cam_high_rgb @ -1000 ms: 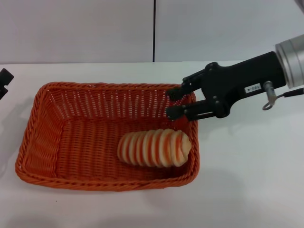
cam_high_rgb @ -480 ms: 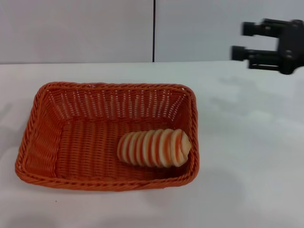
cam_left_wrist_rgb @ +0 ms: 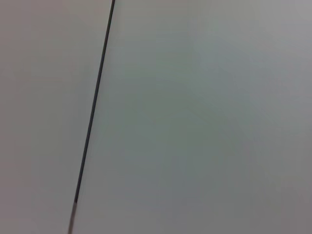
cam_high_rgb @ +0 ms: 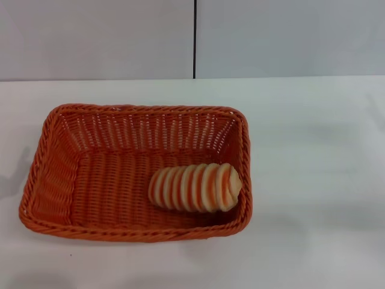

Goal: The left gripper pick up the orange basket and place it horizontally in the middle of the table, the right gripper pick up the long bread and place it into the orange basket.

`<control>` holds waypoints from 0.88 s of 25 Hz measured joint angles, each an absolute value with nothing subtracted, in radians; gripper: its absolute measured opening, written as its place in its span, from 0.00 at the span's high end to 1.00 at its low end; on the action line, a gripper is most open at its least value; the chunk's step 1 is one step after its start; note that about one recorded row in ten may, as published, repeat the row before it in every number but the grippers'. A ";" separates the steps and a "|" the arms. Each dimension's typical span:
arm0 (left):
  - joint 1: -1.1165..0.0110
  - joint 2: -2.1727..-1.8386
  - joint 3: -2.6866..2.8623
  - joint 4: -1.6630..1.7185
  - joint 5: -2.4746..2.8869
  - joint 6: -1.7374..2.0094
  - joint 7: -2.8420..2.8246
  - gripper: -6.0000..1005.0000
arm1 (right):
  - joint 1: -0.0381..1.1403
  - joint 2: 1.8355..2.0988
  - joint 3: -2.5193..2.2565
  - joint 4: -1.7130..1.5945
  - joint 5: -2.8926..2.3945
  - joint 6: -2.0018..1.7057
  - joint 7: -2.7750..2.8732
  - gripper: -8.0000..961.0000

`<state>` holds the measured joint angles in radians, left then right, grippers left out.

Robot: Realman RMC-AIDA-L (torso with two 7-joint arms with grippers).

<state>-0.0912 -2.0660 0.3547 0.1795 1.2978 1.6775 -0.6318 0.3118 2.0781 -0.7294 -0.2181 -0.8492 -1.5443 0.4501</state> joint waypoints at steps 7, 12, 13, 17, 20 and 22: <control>-0.101 -2.068 0.261 0.046 1.298 1.710 -0.369 0.23 | 0.380 2.083 -0.729 0.010 -0.694 -1.556 0.234 0.22; -0.102 -2.070 0.184 -0.032 1.298 1.721 -0.237 0.23 | 0.383 2.084 -0.729 0.017 -0.691 -1.555 0.242 0.22; -0.100 -2.070 0.181 -0.038 1.298 1.722 -0.223 0.23 | 0.383 2.084 -0.729 0.018 -0.691 -1.555 0.242 0.22; -0.096 -2.069 0.178 -0.039 1.298 1.720 -0.222 0.23 | 0.381 2.085 -0.726 0.017 -0.690 -1.573 0.248 0.22; -0.092 -2.069 0.177 -0.043 1.298 1.722 -0.225 0.23 | 0.382 2.085 -0.720 0.021 -0.690 -1.571 0.252 0.22; -0.090 -2.069 0.176 -0.058 1.299 1.722 -0.225 0.23 | 0.385 2.085 -0.720 0.024 -0.691 -1.567 0.252 0.22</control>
